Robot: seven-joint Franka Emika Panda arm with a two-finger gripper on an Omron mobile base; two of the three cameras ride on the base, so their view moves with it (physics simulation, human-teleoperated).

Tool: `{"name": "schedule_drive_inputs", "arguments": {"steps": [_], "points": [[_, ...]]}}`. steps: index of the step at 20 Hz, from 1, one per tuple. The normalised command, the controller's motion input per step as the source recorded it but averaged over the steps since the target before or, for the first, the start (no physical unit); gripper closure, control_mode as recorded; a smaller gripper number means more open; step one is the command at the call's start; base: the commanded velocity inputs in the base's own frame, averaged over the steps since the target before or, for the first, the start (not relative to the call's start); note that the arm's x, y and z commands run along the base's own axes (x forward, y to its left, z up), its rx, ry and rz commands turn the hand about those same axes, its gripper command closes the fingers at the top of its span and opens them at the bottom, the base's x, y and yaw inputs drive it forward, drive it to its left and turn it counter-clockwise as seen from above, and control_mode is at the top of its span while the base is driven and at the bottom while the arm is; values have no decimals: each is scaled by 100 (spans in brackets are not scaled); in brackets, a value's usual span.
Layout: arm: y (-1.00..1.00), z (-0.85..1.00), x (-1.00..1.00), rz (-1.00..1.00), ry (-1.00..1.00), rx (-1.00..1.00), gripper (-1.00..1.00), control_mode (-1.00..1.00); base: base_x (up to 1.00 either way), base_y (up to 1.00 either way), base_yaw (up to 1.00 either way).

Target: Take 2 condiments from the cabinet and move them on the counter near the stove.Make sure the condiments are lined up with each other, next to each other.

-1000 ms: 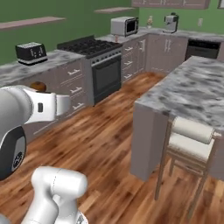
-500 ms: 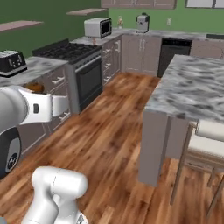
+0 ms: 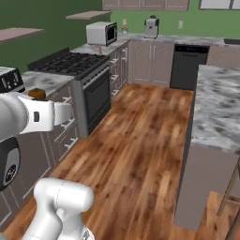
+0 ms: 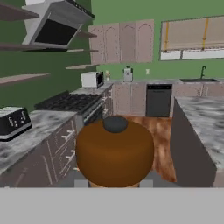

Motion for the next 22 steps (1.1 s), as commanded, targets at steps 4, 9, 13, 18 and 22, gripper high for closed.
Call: {"name": "schedule_drive_inputs", "arguments": {"steps": [4,9,13,18,22], "points": [[0,0,0,0,0,0,100,100,100,77,-5],[0,0,0,0,0,0,100,100,100,30,-2],[0,0,0,0,0,0,100,100,100,0,-11],[0,0,0,0,0,0,100,100,100,3,-11],[0,0,0,0,0,0,100,100,100,4,-2]]}}
